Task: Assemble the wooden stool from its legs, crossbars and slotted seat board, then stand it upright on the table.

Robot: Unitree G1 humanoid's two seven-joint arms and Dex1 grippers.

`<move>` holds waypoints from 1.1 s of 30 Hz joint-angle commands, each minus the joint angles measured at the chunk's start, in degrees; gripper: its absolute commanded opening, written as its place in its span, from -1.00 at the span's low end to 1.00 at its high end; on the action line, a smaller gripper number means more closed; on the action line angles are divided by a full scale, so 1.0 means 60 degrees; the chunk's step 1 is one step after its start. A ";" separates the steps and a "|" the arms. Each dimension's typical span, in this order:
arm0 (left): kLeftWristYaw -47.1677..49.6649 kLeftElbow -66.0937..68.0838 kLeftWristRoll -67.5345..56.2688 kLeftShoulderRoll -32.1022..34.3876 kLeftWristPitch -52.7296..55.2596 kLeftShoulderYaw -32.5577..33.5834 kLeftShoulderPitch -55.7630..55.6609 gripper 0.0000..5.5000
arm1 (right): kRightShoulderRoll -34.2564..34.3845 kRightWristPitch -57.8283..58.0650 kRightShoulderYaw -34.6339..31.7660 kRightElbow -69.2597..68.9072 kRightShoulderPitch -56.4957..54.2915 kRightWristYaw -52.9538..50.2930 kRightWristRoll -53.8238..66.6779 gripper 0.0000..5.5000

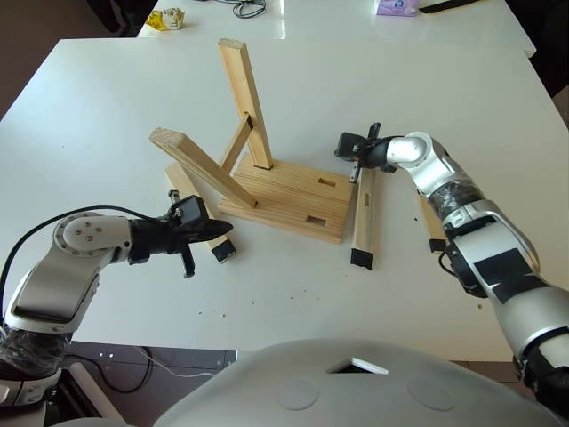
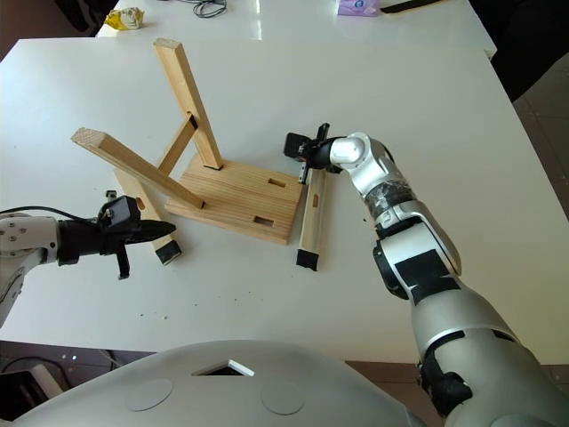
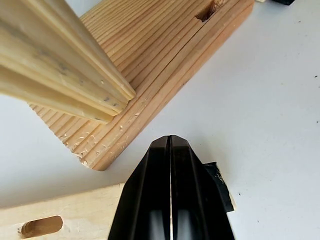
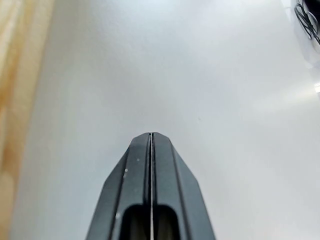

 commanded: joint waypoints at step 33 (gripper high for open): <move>0.0166 0.4441 0.2849 -0.1352 -0.2343 -0.2805 -0.3272 -1.00 | 0.0101 -0.0971 0.0177 -0.0712 0.0192 0.2384 0.0053 -0.99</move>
